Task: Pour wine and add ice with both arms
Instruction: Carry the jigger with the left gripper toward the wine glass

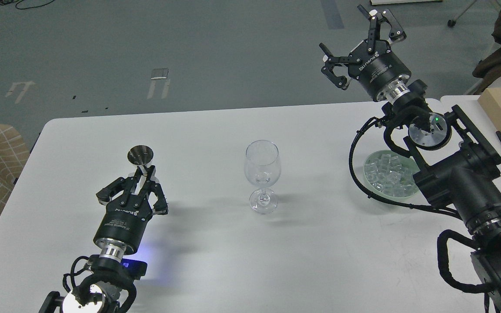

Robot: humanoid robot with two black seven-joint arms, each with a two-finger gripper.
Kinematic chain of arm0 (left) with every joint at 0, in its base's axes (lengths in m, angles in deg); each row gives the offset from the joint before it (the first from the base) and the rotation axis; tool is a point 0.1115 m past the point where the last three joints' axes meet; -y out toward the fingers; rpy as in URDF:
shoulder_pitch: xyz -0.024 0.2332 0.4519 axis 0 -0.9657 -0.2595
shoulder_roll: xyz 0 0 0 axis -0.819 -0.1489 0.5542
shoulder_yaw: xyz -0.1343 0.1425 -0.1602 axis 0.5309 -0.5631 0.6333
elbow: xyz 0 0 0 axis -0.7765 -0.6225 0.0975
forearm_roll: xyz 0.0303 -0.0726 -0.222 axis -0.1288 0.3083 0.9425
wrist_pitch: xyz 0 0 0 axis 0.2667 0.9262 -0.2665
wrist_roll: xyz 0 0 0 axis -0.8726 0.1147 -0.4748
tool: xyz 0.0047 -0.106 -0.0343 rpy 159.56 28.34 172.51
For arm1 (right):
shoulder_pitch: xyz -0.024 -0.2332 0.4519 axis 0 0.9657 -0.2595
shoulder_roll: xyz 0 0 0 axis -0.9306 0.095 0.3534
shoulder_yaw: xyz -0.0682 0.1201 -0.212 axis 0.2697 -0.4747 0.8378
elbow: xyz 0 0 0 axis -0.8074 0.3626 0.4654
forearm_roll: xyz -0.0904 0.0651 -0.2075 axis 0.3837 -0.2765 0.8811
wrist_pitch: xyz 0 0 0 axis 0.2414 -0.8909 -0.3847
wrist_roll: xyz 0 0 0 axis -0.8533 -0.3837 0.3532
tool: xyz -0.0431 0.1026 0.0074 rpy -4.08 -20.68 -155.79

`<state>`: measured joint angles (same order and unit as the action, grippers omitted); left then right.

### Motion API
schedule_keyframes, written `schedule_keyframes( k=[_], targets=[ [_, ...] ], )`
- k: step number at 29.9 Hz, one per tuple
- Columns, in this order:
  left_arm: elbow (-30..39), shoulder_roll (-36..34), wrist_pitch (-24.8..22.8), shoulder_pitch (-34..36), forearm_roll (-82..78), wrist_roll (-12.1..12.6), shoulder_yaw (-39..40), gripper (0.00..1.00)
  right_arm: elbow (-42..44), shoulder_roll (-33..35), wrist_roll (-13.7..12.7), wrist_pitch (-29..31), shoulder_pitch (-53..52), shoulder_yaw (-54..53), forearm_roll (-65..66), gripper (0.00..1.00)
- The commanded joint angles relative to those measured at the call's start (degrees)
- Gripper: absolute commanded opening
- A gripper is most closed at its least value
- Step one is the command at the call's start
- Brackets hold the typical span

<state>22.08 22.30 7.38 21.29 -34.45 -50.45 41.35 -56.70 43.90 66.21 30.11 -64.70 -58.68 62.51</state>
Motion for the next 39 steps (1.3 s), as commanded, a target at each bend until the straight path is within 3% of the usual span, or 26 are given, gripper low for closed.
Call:
schedule_keyframes(
  k=[1,17,39],
  targets=[
    [0.20,0.00,-0.05,0.11,-0.43,0.01,-0.92,0.01,0.01,0.02,-0.02,0.01,0.16,0.00,0.00,1.00],
    [0.47,0.00,-0.13,1.25,-1.22,0.36,-4.88,0.01,0.01,0.02,-0.02,0.01,0.25,0.00,0.00,1.00],
    [0.29,-2.37,-0.22,8.80,-3.33,0.71,-9.35,0.01,0.01,0.02,-0.02,0.01,0.51,0.00,0.00,1.00]
  ],
)
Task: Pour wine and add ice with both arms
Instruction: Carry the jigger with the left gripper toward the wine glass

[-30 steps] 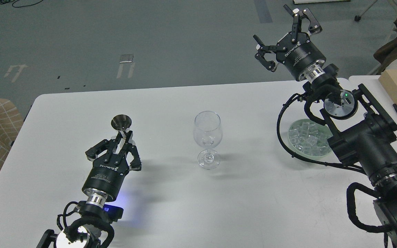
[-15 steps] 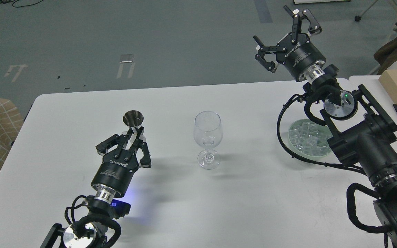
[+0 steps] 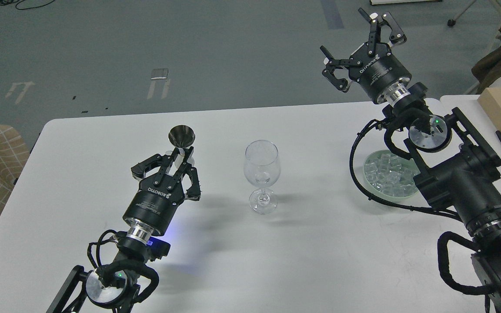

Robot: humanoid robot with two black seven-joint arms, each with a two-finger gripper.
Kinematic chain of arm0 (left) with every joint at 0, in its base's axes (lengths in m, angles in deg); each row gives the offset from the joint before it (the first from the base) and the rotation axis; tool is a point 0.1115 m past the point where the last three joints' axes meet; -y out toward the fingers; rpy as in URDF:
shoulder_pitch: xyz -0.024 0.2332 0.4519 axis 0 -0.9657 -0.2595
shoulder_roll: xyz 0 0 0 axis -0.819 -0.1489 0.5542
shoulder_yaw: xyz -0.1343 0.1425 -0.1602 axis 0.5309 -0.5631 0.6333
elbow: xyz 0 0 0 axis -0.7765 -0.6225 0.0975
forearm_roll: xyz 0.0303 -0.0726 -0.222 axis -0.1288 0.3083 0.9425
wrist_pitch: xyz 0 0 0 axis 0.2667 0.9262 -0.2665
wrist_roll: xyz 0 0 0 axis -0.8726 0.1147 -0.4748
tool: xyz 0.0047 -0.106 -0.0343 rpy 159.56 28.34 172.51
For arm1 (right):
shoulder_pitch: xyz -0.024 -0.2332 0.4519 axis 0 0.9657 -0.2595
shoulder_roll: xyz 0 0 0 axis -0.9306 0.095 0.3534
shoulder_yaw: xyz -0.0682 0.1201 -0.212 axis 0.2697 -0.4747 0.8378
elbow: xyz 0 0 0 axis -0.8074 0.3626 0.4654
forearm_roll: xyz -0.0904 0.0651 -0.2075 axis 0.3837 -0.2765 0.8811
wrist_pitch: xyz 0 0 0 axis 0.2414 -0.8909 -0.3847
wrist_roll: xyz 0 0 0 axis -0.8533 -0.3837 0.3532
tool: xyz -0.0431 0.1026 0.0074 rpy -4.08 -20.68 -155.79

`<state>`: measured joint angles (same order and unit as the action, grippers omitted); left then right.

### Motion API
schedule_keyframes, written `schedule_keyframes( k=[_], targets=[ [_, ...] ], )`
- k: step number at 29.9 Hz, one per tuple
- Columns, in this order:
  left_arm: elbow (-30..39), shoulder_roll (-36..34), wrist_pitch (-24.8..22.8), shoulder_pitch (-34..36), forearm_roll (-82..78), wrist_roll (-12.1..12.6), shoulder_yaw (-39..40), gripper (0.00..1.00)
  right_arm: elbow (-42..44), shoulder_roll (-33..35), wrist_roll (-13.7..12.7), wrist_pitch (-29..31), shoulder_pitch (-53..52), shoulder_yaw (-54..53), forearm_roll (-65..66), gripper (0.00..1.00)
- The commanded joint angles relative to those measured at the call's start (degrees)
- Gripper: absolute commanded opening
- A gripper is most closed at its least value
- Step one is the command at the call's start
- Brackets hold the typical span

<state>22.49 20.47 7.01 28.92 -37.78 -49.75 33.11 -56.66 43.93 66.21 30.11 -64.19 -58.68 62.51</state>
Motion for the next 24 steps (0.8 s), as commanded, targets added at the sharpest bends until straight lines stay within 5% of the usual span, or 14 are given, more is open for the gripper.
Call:
schedule_keyframes(
  k=[1,24],
  targets=[
    [-0.12,-0.80,0.15,1.34,0.00,0.01,-1.20,0.01,-0.03,-0.01,-0.01,0.00,0.01,0.00,0.00,1.00],
    [-1.44,-1.77,0.85,7.14,-1.67,0.19,-3.48,0.01,0.06,-0.01,0.08,0.00,0.09,0.00,0.00,1.00]
  ],
)
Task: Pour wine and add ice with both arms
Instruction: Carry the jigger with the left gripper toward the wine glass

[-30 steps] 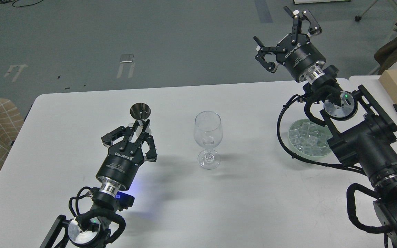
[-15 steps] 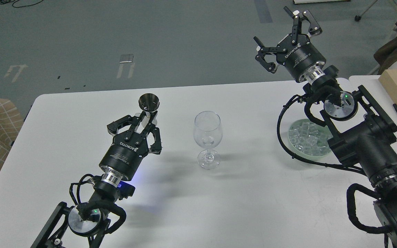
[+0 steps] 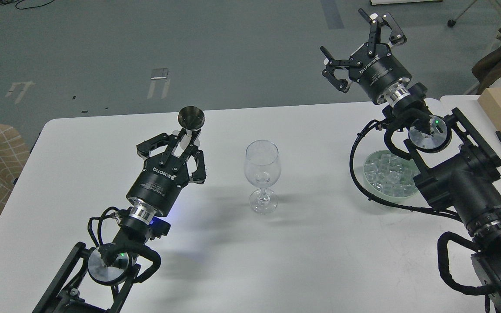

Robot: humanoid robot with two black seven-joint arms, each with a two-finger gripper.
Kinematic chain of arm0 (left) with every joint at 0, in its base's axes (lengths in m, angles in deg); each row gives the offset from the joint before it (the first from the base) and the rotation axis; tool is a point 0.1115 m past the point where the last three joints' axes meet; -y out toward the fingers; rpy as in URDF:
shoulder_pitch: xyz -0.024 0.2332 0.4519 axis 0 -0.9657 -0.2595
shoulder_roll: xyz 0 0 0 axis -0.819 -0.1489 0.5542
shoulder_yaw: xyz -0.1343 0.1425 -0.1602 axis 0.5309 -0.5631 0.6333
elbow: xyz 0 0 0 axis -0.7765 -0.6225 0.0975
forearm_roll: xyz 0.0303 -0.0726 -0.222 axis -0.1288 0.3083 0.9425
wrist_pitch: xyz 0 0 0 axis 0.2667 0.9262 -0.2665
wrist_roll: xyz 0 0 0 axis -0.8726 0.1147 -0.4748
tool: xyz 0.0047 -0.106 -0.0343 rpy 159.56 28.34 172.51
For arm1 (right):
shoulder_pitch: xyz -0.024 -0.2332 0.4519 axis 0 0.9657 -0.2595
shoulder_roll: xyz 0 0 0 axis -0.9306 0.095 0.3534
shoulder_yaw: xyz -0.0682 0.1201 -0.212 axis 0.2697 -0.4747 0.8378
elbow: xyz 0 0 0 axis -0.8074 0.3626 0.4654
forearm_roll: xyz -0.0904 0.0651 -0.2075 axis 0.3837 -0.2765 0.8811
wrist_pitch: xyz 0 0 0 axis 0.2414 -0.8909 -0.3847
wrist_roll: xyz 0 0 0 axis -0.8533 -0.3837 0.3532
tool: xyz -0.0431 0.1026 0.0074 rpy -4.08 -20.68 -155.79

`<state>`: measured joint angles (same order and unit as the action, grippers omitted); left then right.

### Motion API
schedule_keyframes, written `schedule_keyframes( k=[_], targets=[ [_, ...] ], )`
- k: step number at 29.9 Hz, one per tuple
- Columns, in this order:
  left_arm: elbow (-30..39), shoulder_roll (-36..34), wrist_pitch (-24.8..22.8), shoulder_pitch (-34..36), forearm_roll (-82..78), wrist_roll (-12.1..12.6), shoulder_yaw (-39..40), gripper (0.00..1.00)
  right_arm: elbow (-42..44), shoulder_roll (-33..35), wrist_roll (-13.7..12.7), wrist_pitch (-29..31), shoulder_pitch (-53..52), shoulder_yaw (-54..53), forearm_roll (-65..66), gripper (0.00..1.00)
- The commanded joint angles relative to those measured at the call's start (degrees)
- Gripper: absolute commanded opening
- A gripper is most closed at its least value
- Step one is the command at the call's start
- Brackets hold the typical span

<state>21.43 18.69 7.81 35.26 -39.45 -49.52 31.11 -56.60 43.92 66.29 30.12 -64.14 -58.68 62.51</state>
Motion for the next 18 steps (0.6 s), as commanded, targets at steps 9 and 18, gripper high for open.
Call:
schedule_keyframes(
  k=[9,18],
  targets=[
    [-1.08,-0.08,0.58,2.74,0.00,-0.05,-3.42,0.01,-0.01,0.00,0.00,0.00,0.04,0.00,0.00,1.00],
    [-1.25,-0.52,0.66,3.62,-0.09,0.04,-4.12,0.01,-0.01,0.00,0.00,0.00,0.04,0.00,0.00,1.00]
  ],
)
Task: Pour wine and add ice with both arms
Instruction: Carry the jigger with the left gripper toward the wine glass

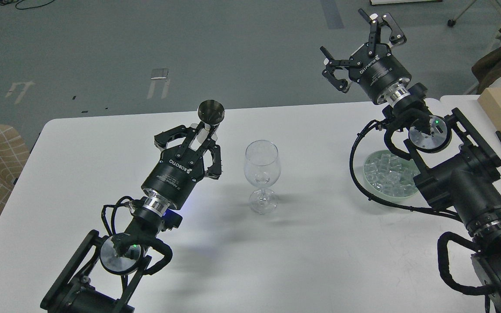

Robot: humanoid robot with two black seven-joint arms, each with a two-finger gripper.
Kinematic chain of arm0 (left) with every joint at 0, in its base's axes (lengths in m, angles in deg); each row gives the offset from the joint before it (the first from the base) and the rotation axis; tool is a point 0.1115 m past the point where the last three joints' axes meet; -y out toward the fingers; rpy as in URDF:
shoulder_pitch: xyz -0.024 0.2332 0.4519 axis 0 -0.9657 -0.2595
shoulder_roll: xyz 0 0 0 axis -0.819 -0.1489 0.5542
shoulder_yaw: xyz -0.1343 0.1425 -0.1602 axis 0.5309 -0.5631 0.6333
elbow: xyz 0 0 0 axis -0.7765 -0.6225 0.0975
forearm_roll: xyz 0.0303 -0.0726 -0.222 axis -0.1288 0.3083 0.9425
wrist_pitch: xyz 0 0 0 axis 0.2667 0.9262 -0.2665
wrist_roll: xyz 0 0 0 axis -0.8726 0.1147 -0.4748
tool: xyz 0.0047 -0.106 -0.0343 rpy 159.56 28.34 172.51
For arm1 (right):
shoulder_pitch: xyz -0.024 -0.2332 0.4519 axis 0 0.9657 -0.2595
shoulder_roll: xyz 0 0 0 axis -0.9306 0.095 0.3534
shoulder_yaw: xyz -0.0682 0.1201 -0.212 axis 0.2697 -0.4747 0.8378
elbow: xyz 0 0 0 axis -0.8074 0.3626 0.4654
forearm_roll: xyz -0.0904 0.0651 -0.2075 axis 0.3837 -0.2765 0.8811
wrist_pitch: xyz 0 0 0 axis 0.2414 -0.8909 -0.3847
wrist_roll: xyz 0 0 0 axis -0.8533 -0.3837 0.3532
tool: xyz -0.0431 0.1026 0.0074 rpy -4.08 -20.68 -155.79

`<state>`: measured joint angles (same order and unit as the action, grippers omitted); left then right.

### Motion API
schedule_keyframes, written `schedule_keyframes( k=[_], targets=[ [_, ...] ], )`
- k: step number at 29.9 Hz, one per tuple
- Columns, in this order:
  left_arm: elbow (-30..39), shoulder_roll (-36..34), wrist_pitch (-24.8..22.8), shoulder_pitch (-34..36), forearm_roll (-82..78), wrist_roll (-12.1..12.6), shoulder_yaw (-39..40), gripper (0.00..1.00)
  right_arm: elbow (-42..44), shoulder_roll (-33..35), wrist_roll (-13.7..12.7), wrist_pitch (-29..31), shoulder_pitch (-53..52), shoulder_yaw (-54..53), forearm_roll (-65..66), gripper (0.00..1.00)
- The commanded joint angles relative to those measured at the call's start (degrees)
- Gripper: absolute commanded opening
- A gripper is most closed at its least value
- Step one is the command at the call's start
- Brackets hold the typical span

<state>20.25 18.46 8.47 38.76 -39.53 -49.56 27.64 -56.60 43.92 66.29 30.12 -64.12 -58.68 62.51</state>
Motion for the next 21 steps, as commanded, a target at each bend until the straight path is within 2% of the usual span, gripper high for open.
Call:
schedule_keyframes(
  k=[1,21],
  targets=[
    [-0.08,-0.38,0.01,0.21,-0.10,0.00,-1.01,0.01,0.00,0.00,0.00,0.00,-0.07,0.00,0.00,1.00],
    [-1.30,-0.64,0.27,3.55,-2.12,0.18,-4.97,0.01,0.00,0.00,0.08,0.00,0.02,0.00,0.00,1.00]
  ],
)
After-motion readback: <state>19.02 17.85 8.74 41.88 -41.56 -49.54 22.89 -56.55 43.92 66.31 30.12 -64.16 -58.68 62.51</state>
